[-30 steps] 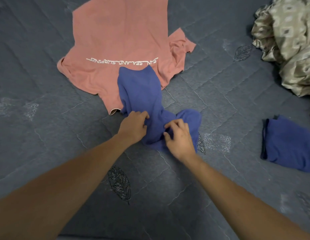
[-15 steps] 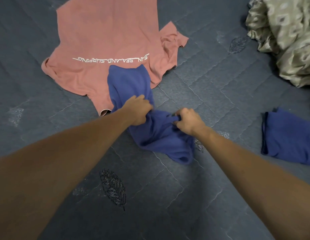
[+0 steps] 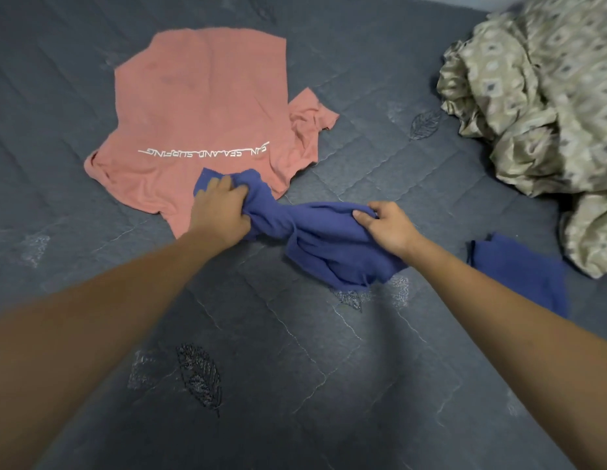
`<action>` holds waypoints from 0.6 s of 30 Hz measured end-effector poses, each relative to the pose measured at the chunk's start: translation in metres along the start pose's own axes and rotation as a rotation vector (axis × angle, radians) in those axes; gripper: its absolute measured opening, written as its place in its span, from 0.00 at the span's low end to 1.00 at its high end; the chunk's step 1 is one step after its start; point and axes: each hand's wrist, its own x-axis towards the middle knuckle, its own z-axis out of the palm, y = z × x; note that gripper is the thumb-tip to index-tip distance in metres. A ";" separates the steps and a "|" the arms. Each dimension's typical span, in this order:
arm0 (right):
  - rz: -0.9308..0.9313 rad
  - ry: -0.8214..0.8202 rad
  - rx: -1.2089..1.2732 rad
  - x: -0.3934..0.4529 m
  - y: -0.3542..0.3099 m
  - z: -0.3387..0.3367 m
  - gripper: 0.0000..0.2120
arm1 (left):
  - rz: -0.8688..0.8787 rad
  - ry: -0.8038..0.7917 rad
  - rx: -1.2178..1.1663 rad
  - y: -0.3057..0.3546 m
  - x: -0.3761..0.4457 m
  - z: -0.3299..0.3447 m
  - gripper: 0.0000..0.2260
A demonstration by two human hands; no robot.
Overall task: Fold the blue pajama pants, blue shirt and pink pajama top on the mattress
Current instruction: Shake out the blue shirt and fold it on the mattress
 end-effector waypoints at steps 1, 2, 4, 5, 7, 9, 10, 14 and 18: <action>0.001 -0.002 -0.017 0.000 0.003 -0.003 0.12 | 0.029 -0.036 0.015 0.006 -0.003 0.002 0.09; 0.009 0.006 -0.037 0.000 0.009 -0.004 0.12 | 0.064 -0.087 0.035 0.012 -0.009 0.005 0.09; 0.046 0.037 -0.084 -0.002 0.024 -0.005 0.14 | 0.134 -0.184 0.054 0.020 -0.027 0.017 0.08; 0.066 0.046 -0.104 -0.003 0.033 -0.004 0.14 | 0.163 -0.235 0.061 0.023 -0.038 0.024 0.08; 0.108 0.037 -0.140 -0.007 0.052 -0.002 0.14 | 0.203 -0.367 0.099 0.027 -0.063 0.040 0.10; 0.124 0.021 -0.168 -0.013 0.066 0.000 0.13 | 0.169 -0.471 0.076 0.028 -0.080 0.053 0.15; 0.123 0.014 -0.173 -0.015 0.072 0.000 0.13 | 0.127 -0.473 0.023 0.029 -0.084 0.056 0.17; 0.078 -0.019 -0.128 -0.022 0.083 -0.002 0.13 | 0.179 -0.181 -0.145 0.037 -0.079 0.063 0.18; 0.075 -0.072 -0.101 -0.026 0.086 -0.007 0.08 | 0.223 -0.246 -0.010 0.055 -0.063 0.062 0.26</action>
